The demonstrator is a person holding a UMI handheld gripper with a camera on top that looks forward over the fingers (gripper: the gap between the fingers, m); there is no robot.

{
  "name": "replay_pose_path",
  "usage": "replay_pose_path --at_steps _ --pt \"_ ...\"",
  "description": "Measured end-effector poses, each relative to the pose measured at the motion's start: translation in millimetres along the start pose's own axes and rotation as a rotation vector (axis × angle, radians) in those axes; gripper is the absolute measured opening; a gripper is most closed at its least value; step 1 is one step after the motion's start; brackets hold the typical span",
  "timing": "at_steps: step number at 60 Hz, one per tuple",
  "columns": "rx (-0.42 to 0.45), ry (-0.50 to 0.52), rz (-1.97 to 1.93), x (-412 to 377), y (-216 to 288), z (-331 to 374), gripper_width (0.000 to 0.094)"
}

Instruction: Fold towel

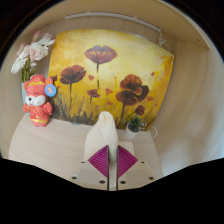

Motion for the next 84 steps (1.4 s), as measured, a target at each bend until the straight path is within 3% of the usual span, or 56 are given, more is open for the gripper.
replay_pose_path --at_steps 9,13,27,41,57,84 --pt "-0.111 -0.069 -0.01 55 -55 -8 0.04" --pt "-0.117 -0.036 -0.006 58 -64 -8 0.0526" --pt "-0.021 0.019 0.003 34 -38 32 0.0656" --pt "0.13 0.096 -0.013 -30 4 117 0.0676" --pt "0.247 0.149 -0.056 -97 -6 210 0.0697" --pt "0.21 0.145 -0.068 -153 -81 279 0.0712"
Point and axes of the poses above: the point between the fingertips, and its own axes, seen from behind it with the camera up: x to the right, y up, z backward, against the way the camera looks, the point moved 10 cm from there along z, backward, against the way the camera looks, and after that the axes turned 15 degrees about y, right-handed, at the moved point
